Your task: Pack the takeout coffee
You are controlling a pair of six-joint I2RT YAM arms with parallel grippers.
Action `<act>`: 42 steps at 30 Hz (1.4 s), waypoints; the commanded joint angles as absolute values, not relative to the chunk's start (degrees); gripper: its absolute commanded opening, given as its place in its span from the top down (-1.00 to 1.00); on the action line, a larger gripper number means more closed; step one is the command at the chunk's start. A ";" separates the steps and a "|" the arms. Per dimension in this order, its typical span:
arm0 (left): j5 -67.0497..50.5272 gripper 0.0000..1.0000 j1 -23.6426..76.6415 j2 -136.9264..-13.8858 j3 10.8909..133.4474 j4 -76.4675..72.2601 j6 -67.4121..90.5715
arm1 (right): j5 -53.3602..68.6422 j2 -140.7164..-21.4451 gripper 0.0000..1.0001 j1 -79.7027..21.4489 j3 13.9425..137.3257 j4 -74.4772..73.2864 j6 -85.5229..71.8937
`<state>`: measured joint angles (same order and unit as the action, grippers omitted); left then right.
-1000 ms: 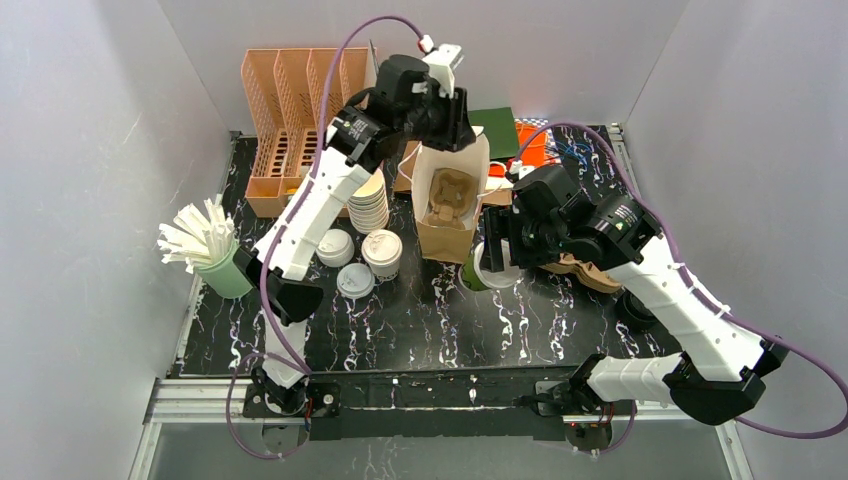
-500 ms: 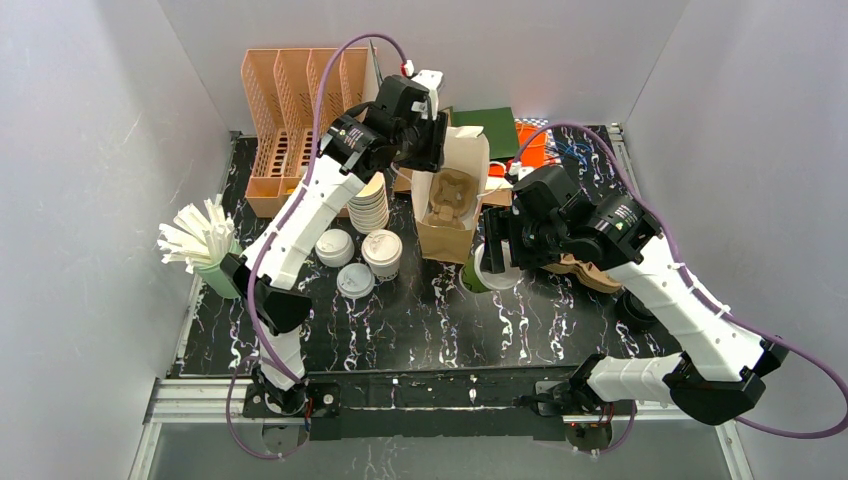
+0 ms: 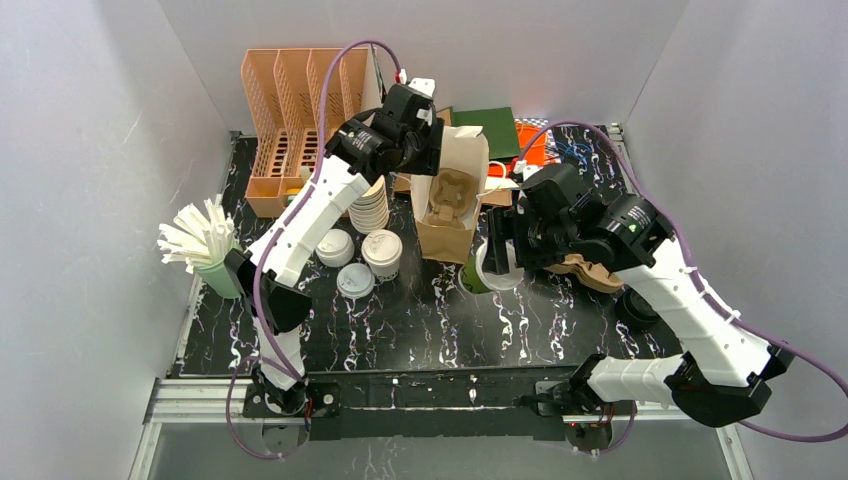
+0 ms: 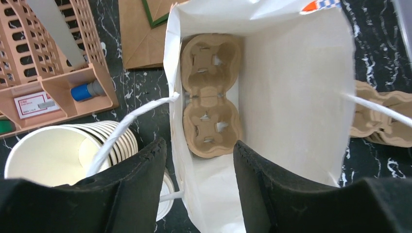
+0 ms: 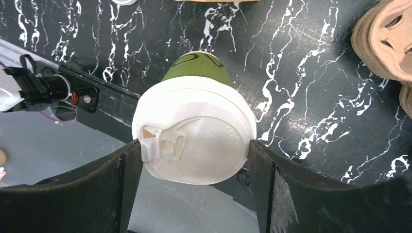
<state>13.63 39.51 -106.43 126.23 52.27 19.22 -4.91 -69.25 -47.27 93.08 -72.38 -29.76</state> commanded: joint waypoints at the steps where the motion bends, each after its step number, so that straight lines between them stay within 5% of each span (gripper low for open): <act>1: 15.68 -0.03 38.51 -105.96 123.18 49.75 20.93 | -1.72 -67.33 -0.29 -47.09 96.27 -72.07 -28.65; 7: 14.64 0.07 38.16 -106.36 120.82 46.58 21.01 | 2.36 -68.23 -0.26 -47.11 103.21 -71.05 -27.72; 16: 13.16 1.00 38.17 -105.71 119.33 45.65 23.52 | -1.82 -75.32 -0.21 -47.11 116.09 -68.12 -27.03; 25: 18.95 1.00 38.88 -104.34 118.58 46.22 36.44 | -19.10 -83.24 -0.20 -47.11 121.65 -64.04 -27.77; 42: 20.63 1.00 40.83 -98.56 114.57 50.09 63.48 | -26.47 -94.67 0.04 -47.10 127.67 -66.87 -32.54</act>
